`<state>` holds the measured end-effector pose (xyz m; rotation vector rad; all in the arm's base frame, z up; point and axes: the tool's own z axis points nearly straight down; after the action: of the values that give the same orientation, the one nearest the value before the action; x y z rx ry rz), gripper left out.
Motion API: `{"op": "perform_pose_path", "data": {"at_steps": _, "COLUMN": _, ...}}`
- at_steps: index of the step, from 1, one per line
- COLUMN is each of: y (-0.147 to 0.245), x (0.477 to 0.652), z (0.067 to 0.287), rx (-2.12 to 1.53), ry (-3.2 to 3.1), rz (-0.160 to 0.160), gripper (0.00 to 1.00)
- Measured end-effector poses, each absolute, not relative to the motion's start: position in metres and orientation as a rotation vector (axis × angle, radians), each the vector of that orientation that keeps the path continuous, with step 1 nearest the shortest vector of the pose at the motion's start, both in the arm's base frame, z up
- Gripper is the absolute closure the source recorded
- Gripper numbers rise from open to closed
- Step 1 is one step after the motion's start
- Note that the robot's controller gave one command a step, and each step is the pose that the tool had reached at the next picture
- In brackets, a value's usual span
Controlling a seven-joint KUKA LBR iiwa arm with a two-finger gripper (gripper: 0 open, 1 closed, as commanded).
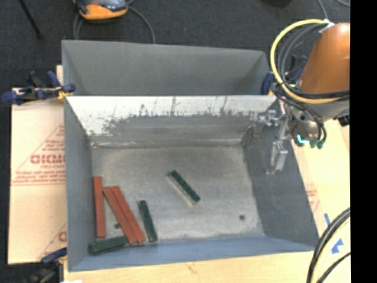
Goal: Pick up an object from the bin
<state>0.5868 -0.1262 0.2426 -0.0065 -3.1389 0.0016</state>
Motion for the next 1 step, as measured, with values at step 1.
{"op": "perform_pose_path", "data": {"at_steps": 1, "y": -0.1257, "x": 0.5883, "z": 0.2471, "rx": -0.002, "ry": -3.147, "rz": 0.004, "gripper": 0.00}}
